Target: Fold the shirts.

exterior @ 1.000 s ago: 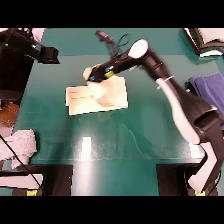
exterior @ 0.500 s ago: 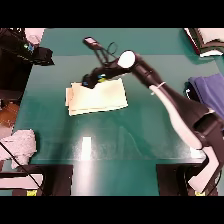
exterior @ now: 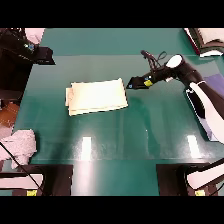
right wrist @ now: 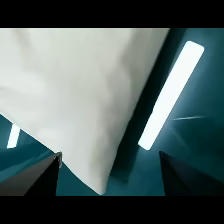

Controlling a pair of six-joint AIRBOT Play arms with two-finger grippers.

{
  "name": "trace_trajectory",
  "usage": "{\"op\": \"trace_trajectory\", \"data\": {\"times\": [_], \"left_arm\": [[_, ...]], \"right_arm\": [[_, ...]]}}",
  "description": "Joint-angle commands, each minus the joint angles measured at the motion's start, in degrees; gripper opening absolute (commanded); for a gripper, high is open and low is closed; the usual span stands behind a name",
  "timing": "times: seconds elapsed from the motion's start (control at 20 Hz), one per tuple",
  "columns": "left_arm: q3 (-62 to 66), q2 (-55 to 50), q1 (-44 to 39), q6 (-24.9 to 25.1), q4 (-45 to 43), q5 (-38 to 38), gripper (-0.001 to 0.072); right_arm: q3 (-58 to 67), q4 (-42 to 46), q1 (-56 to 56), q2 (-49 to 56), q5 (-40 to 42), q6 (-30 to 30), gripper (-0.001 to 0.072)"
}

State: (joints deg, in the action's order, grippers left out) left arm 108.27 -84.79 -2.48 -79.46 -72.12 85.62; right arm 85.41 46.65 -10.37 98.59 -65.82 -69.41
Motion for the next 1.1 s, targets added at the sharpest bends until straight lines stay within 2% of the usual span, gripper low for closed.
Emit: {"op": "trace_trajectory", "data": {"times": [0.0,0.3,0.5,0.6,0.65,0.7,0.75,0.9,1.05], "left_arm": [[0.04,0.04,0.02,-0.04,0.59,-0.76,0.0026],[-0.37,0.04,-0.02,-0.04,0.96,-1.22,0.0025],[-0.72,0.04,-0.04,-0.02,0.96,-0.92,0.0025],[-0.72,0.04,-0.04,-0.02,0.96,-0.96,0.0025],[-0.72,0.04,-0.02,-0.02,0.96,-0.98,0.0025],[-0.72,0.04,-0.04,-0.02,0.96,-0.96,0.0025],[-0.72,0.04,-0.04,-0.02,0.96,-0.94,0.0025],[-0.72,0.04,-0.04,-0.02,0.96,-0.87,0.0025],[-0.72,0.04,-0.04,-0.07,0.96,-0.48,0.0025]], "right_arm": [[-2.47,-7.23,2.1,3.34,-0.59,0.17,0.0694],[8.7,-11.8,-4.92,14.45,-3.37,0.63,0.0692],[15.08,-12.63,-9.16,19.69,-3.61,-1.77,0.0674],[15.65,-12.63,-10.01,20.55,-3.04,-2.14,0.0465],[15.65,-12.63,-10.27,20.55,-2.12,-1.88,0.0298],[15.67,-12.68,-10.4,20.44,-1.57,-0.63,0.008],[15.67,-12.63,-10.38,20.17,-1.62,0.42,0.0023],[15.65,-11.98,-8.15,17.49,-4.85,0.61,0.0021],[15.63,-5.75,-1.7,11.02,-8.72,-1.44,0.0021]]}}
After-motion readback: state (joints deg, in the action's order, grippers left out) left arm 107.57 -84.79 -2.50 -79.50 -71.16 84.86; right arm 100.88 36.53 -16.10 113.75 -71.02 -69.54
